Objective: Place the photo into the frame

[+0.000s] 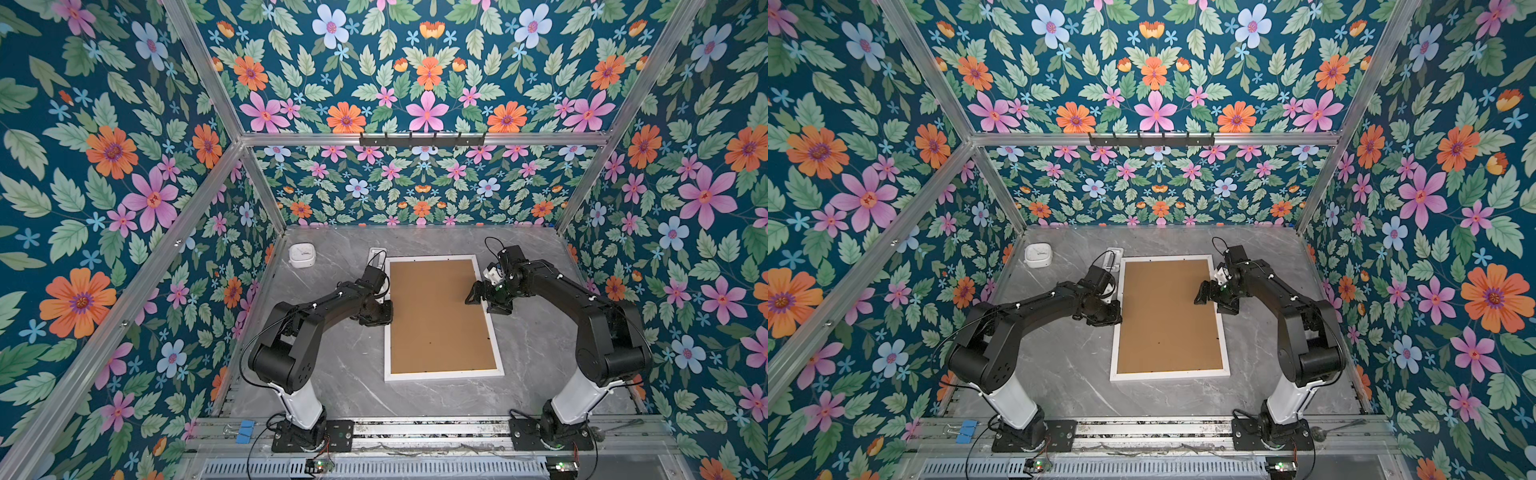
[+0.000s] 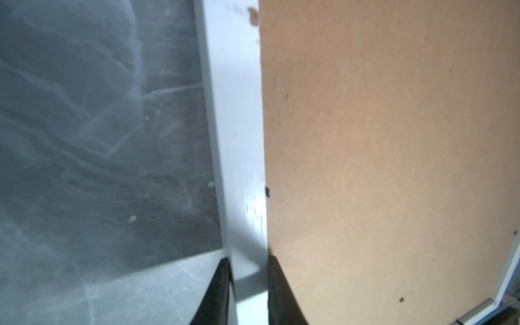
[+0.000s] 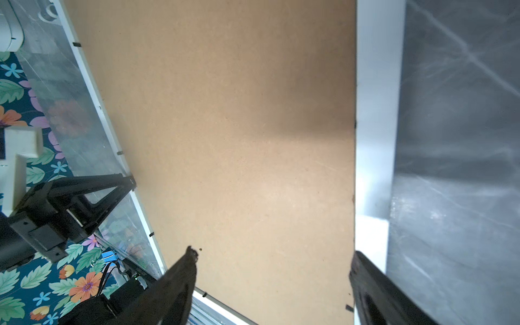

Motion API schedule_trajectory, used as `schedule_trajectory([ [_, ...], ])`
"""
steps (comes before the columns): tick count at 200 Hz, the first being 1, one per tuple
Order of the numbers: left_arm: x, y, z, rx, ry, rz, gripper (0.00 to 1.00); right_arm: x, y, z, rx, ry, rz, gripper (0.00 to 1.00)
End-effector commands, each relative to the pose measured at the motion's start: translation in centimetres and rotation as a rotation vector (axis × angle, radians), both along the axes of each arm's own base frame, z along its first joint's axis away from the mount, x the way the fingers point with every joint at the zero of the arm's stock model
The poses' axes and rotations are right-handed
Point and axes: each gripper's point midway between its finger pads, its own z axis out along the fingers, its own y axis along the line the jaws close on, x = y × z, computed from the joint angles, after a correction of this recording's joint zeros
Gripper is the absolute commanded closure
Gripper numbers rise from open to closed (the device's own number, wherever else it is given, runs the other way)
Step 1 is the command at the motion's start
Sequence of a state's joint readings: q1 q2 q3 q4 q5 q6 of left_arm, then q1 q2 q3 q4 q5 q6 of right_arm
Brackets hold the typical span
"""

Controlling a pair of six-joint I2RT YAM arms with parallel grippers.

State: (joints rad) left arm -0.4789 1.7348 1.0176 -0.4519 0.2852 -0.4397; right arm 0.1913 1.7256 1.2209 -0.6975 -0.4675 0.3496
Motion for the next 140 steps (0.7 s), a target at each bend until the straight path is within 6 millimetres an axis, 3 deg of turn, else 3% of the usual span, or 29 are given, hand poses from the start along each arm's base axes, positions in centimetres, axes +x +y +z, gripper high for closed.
schedule_trajectory([
  [1,-1.9,2.4,-1.8,0.129,0.065,-0.009,0.77,0.3,-0.3,-0.1,-0.012,0.005,0.016,0.15],
  [140,-2.0,2.3,-1.5,0.118,0.065,-0.009,0.77,4.3,-0.5,-2.0,-0.017,0.016,0.017,0.15],
])
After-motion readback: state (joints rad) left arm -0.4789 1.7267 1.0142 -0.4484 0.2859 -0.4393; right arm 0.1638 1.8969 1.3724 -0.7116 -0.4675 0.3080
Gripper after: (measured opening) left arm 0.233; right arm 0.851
